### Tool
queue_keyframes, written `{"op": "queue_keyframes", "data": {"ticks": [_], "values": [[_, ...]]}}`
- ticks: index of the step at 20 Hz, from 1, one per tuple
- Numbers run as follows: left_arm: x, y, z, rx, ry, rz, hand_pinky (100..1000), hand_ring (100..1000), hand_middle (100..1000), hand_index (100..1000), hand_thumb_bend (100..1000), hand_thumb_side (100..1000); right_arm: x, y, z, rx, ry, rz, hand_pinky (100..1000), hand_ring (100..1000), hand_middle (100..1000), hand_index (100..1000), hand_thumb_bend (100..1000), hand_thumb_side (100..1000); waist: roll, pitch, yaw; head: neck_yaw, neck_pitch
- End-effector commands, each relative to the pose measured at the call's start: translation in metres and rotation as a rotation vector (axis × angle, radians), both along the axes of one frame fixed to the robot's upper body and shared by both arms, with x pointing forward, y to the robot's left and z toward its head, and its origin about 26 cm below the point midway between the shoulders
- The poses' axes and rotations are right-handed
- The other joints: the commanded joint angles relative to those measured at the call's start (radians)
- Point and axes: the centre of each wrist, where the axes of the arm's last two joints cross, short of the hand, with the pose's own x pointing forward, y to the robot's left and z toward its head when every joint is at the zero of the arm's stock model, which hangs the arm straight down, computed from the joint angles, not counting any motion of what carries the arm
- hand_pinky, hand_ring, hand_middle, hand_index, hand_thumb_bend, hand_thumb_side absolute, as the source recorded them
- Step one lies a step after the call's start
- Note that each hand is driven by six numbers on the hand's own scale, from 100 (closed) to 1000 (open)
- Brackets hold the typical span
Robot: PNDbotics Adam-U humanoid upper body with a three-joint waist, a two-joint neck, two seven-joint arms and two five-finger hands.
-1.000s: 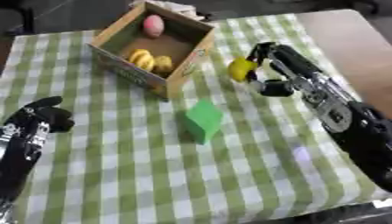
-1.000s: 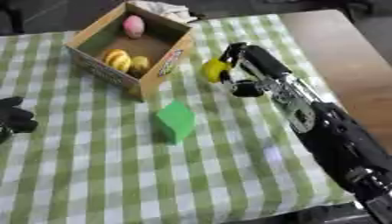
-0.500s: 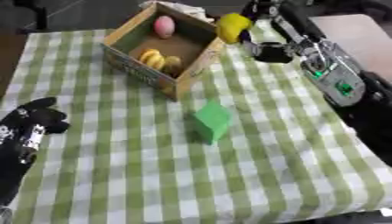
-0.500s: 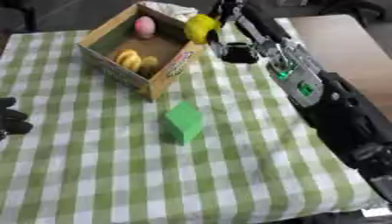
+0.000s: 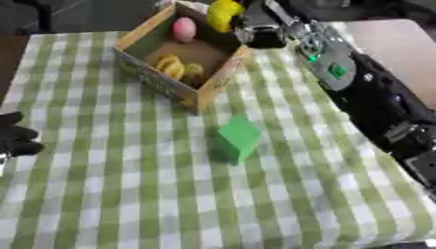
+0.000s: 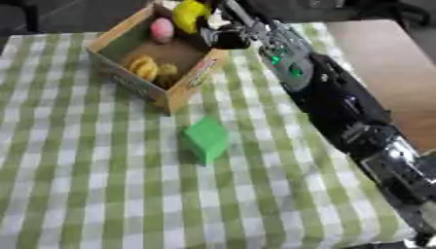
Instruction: Pick up objects on the table and place them in the box.
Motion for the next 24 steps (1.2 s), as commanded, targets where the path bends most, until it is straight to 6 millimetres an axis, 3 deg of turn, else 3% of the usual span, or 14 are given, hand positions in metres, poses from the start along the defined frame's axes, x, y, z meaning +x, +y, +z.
{"op": "queue_keyframes", "data": {"ticks": [1,2,4,6,7,8,9,12,17,22,24], "values": [[-0.001,-0.003,0.009,-0.002,-0.034,-0.024,694,608,598,819,100,672,0.008,-0.001,0.002,-0.034,0.022,-0.025,768,650,697,580,100,168,0.000,-0.011,0.013,-0.036,-0.016],[-0.001,-0.004,0.010,-0.003,-0.034,-0.026,694,607,598,819,100,676,0.013,0.002,-0.005,-0.058,0.062,-0.032,781,694,730,706,100,187,-0.002,-0.010,0.016,-0.044,-0.017],[-0.001,-0.004,0.010,-0.002,-0.033,-0.030,694,607,598,819,100,678,0.019,0.009,-0.016,-0.125,0.135,-0.032,792,728,753,777,100,188,-0.006,-0.009,0.017,-0.051,-0.016],[-0.001,-0.005,0.010,0.001,-0.033,-0.030,693,606,597,819,100,678,0.021,0.015,-0.022,-0.189,0.177,-0.027,795,739,758,793,100,189,-0.010,-0.011,0.016,-0.055,-0.016],[-0.001,-0.005,0.010,0.001,-0.033,-0.029,693,606,597,819,100,679,0.022,0.017,-0.025,-0.218,0.190,-0.029,800,751,763,814,100,242,-0.012,-0.011,0.015,-0.055,-0.017],[-0.001,-0.004,0.010,0.002,-0.033,-0.028,693,606,597,819,100,680,0.022,0.019,-0.026,-0.246,0.199,-0.032,805,764,771,847,100,379,-0.013,-0.012,0.015,-0.055,-0.017],[-0.001,-0.004,0.010,0.002,-0.032,-0.027,693,605,597,819,100,681,0.021,0.021,-0.028,-0.276,0.205,-0.033,809,772,776,873,100,445,-0.015,-0.012,0.013,-0.055,-0.017],[-0.001,-0.003,0.009,0.005,-0.031,-0.019,692,605,596,819,100,683,0.018,0.027,-0.025,-0.336,0.185,-0.021,813,783,786,935,100,568,-0.018,-0.014,0.006,-0.052,-0.018],[-0.002,0.000,0.007,0.008,-0.023,0.003,691,604,596,819,100,690,0.000,0.034,0.004,-0.313,0.096,0.067,809,767,795,955,100,522,-0.023,-0.017,-0.020,-0.039,-0.017],[-0.003,0.006,0.004,0.014,-0.017,0.046,691,603,595,819,100,692,-0.041,0.039,0.032,-0.232,0.063,0.242,810,753,824,971,100,447,-0.031,-0.021,-0.055,-0.019,-0.012],[-0.003,0.009,0.003,0.013,-0.019,0.069,691,603,595,819,100,690,-0.060,0.041,0.032,-0.225,0.102,0.305,810,754,841,978,100,337,-0.032,-0.022,-0.070,-0.010,-0.009]]}}
